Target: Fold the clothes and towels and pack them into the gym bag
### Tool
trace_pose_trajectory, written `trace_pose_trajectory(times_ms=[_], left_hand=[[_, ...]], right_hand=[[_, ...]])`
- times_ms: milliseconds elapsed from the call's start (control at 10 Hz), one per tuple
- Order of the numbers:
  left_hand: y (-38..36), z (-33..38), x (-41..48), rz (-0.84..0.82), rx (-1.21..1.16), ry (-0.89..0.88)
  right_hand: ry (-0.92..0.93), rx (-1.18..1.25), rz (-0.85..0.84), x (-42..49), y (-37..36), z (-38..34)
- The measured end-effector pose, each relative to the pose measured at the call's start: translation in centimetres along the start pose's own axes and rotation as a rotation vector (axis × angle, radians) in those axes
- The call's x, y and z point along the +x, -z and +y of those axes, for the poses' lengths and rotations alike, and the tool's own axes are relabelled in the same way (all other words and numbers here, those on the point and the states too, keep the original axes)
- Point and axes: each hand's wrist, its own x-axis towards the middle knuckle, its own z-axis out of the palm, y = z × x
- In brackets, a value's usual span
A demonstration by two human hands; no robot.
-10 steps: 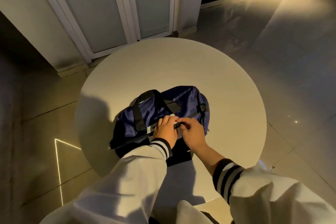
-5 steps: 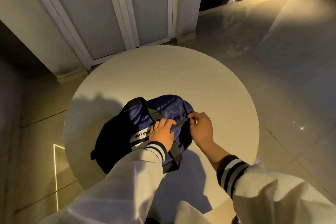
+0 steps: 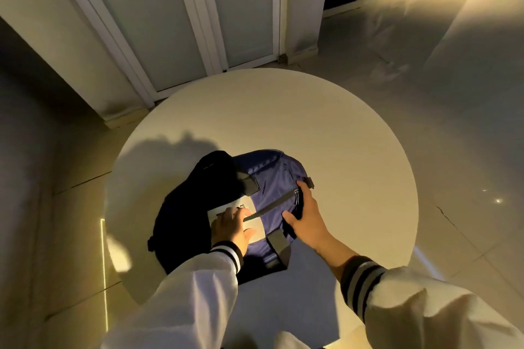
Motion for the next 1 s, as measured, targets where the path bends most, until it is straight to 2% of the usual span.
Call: trace_pose_trajectory(times_ms=[100,200,300,400,500,600,700,800,900,1000], left_hand=[[-0.9,-0.2,0.8,0.041,-0.01,-0.022],[0.5,0.3,1.3,0.042,-0.139,0.02],[1.7,0.2,2.0,0.047,-0.221,0.037],[3.4,-0.7,2.1,0.094,-0.217,0.058],[5.1,-2.3,1.1,0.246,-0.221,0.028],[6.1,-3.6,0.0,0.277,-0.126,0.039],[4.9,-5.3,-0.5,0.119,-0.06,0.133],[3.5,-6.1,-1.1,-0.007,-0.071,0.157],[2.8,-6.8,-1.1,-0.152,-0.031,0.168],[4.2,-7.2,-1.2,-0.223,-0.038,0.183]], right_hand=[[0.024,-0.011,0.062,0.3,-0.6,-0.2],[0.09,0.018,0.112,0.7,-1.0,0.0],[0.051,-0.033,0.102,1.5,-1.8,0.5],[0.005,-0.073,0.053,2.2,-2.8,-0.4],[-0.003,-0.084,-0.043,3.2,-4.3,-1.5],[-0.06,-0.132,-0.174,2.8,-6.0,-3.8],[-0.01,-0.487,-0.009,1.5,-7.2,-5.6],[0.163,-0.7,0.053,0.2,-8.2,-7.0],[0.088,-0.922,-0.145,-0.6,-9.0,-7.5],[0.027,-0.932,-0.194,-0.9,-9.6,-9.2]])
